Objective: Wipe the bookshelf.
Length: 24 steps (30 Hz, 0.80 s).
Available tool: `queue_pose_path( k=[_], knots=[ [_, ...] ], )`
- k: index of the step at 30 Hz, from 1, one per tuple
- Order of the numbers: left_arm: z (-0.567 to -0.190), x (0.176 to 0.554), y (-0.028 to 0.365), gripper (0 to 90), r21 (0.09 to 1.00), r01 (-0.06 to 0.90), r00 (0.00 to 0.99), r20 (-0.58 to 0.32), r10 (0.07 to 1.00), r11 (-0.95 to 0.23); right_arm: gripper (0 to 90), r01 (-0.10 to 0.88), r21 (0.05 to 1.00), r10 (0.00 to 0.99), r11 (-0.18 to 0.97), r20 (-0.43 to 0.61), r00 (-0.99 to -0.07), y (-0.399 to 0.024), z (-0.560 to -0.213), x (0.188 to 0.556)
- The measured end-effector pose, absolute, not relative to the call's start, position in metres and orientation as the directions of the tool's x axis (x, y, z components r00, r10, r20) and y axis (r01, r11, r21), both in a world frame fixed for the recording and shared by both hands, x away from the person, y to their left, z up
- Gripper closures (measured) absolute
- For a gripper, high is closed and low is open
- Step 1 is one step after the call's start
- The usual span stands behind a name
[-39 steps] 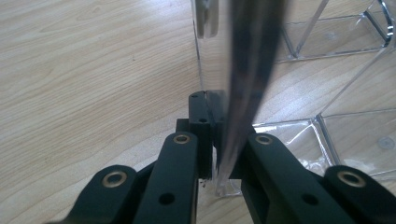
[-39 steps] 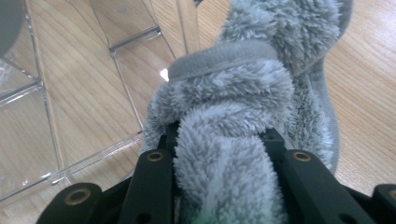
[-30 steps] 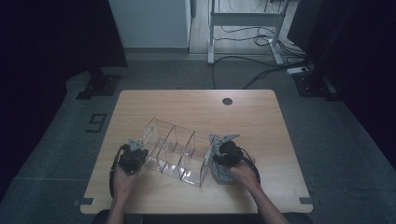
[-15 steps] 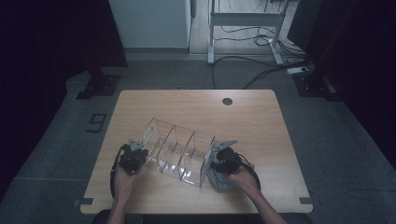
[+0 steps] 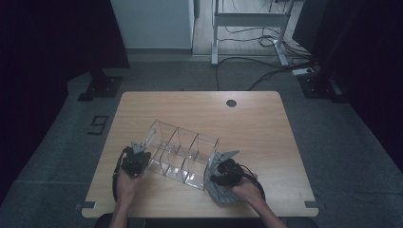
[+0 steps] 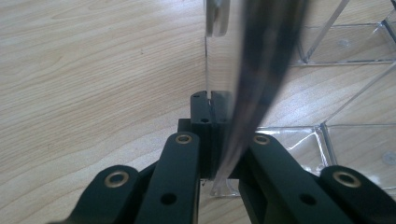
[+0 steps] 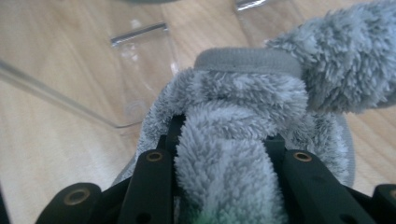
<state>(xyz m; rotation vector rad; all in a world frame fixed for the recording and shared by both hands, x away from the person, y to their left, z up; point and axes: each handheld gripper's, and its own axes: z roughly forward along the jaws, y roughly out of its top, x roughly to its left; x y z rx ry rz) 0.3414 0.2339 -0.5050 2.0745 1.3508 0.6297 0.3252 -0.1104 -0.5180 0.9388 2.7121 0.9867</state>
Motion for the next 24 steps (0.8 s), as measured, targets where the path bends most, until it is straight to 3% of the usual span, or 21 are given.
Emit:
queue_pose_path(
  k=[13, 24],
  knots=[
    [-0.505, 0.341, 0.234, 87.0, 0.691, 0.648, 0.377, 0.074, 0.923, -0.32, 65.1, 0.487, 0.607, 0.532, 0.628, 0.122, -0.838, -0.102, -0.516, 0.301],
    [-0.506, 0.34, 0.237, 85.5, 0.688, 0.624, 0.424, 0.099, 0.9, -0.37, 66.4, 0.504, 0.612, 0.565, 0.609, 0.111, -0.818, -0.116, -0.505, 0.309]
  ],
)
